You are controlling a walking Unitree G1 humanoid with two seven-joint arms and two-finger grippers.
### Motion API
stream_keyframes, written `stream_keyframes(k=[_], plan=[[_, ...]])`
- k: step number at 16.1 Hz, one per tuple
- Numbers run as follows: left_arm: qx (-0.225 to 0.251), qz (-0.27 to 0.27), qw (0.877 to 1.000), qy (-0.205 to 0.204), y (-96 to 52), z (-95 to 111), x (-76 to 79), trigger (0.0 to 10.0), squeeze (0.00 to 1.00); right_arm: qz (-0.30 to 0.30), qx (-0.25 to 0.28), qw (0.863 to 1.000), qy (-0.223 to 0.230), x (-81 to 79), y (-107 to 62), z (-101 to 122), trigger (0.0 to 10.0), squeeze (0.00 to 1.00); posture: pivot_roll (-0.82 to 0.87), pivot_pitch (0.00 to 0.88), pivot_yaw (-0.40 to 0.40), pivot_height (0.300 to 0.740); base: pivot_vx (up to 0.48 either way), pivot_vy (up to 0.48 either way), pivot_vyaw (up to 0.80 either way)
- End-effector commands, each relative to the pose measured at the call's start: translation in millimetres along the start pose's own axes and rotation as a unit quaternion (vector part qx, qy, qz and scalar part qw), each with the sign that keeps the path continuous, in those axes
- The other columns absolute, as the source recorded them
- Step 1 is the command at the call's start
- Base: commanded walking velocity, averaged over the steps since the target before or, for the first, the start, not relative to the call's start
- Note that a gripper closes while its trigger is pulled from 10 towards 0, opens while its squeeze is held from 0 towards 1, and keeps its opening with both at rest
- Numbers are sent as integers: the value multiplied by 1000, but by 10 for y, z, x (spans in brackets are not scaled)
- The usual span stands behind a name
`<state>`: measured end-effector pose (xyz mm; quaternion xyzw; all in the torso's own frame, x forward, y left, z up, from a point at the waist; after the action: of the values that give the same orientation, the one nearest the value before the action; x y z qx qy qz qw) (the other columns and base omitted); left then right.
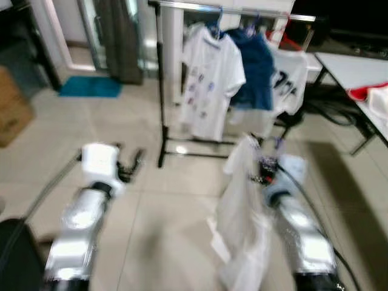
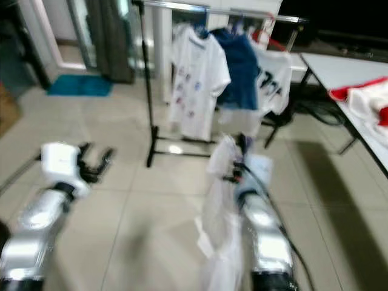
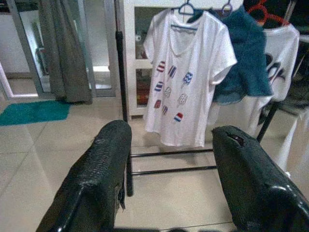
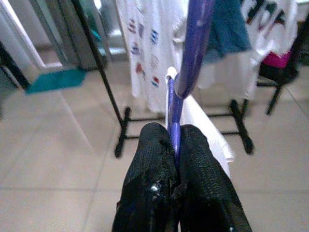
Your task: Hang hanger
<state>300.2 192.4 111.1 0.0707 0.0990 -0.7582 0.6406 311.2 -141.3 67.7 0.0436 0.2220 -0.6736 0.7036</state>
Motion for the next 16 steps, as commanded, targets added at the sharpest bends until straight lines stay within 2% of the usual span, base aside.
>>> stream_keyframes(k=[1, 3, 5, 7, 9, 10, 13, 15, 16], plan=[[11, -8, 1000, -7, 39, 52, 92, 10000, 0, -1, 23, 1000, -10, 80, -2, 136, 10000, 0, -28, 0, -39, 740, 390, 0, 0], [6, -24, 1000, 6, 5, 16, 133, 10000, 0, 1, 26, 1000, -6, 75, 11, 156, 10000, 0, -18, 0, -58, 740, 399, 0, 0], [4, -4, 1000, -3, 2, 7, 83, 10000, 0, -3, 25, 1000, -7, 86, 23, 139, 10000, 0, -8, 0, -72, 740, 405, 0, 0], [6, 0, 1000, -2, 8, 28, 66, 10000, 0, -17, 30, 999, -32, 87, 49, 156, 10000, 0, -5, 0, -76, 740, 412, 0, 0], [3, -24, 1000, 6, 6, 38, 136, 10000, 0, -14, 33, 999, -23, 81, 51, 181, 10000, 0, -7, 0, -56, 740, 418, 0, 691], [3, -29, 1000, 11, 1, 32, 144, 10000, 0, -14, 35, 999, -28, 73, 51, 183, 10000, 0, -9, 0, -56, 740, 416, 0, 0], [4, -24, 1000, 3, 28, 41, 122, 10000, 0, -38, 36, 999, 4, 110, 56, 159, 10000, 0, -7, 0, -55, 740, 426, 0, 0], [0, -19, 1000, 1, 48, 37, 106, 10000, 0, -39, 27, 999, -3, 109, 64, 140, 10000, 0, -8, 0, -43, 740, 450, 0, 0], [3, -33, 999, -1, 51, 52, 152, 10000, 0, -34, 22, 999, -11, 89, 61, 132, 10000, 0, -5, 0, -40, 740, 450, 0, 0]])
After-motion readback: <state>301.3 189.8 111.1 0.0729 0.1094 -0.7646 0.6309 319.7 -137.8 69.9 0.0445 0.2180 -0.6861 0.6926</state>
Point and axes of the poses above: a point about 5 cm out from each wrist's last joint towards the gripper, its own y axis pointing out of the wrist towards the gripper, its own z axis along the axis of the wrist's last joint, x = y × z, the point moved 3 cm from there along y, pointing out of the wrist towards the gripper, and after that the axes turned 10 degrees about y, right-handed, at the moved point
